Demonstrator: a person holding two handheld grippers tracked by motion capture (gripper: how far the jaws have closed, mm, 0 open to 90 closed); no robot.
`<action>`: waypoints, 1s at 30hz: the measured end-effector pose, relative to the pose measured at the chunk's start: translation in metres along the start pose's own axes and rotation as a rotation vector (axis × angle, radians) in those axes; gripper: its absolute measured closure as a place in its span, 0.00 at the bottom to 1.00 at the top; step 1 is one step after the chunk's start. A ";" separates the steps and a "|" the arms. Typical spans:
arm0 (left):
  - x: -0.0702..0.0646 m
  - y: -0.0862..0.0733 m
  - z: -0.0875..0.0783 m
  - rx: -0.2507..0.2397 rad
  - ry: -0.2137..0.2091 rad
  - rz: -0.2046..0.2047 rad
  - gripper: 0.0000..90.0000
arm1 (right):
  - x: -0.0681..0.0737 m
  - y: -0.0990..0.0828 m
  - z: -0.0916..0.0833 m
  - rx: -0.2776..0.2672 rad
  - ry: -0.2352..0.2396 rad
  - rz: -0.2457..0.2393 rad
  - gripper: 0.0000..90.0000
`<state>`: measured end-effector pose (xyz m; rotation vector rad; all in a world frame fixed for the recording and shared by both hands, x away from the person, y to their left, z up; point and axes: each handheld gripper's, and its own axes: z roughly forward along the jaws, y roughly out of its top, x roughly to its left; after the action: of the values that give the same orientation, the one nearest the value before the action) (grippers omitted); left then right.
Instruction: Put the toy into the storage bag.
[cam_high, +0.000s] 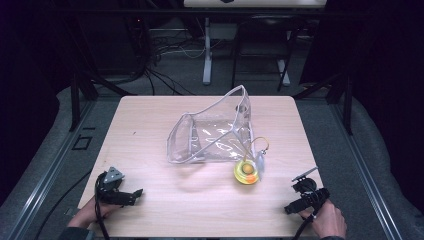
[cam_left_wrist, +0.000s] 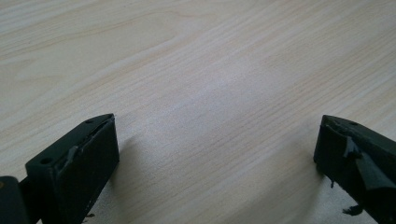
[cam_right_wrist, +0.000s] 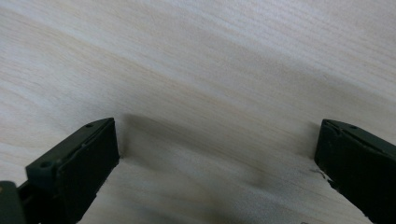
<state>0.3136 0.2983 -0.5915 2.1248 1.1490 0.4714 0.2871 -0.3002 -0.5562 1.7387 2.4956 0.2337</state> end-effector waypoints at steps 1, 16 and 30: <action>0.000 0.000 0.000 0.000 -0.001 0.000 0.00 | 0.001 0.001 -0.002 0.002 0.008 -0.001 0.00; 0.000 0.000 0.000 -0.001 0.000 0.002 0.00 | 0.007 0.013 -0.037 0.007 0.018 -0.076 0.00; -0.001 0.000 0.000 -0.004 -0.004 0.004 0.00 | 0.019 0.028 -0.074 -0.036 0.068 -0.105 0.00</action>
<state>0.3129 0.2978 -0.5918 2.1239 1.1407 0.4702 0.2945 -0.2786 -0.4780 1.6074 2.6033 0.3323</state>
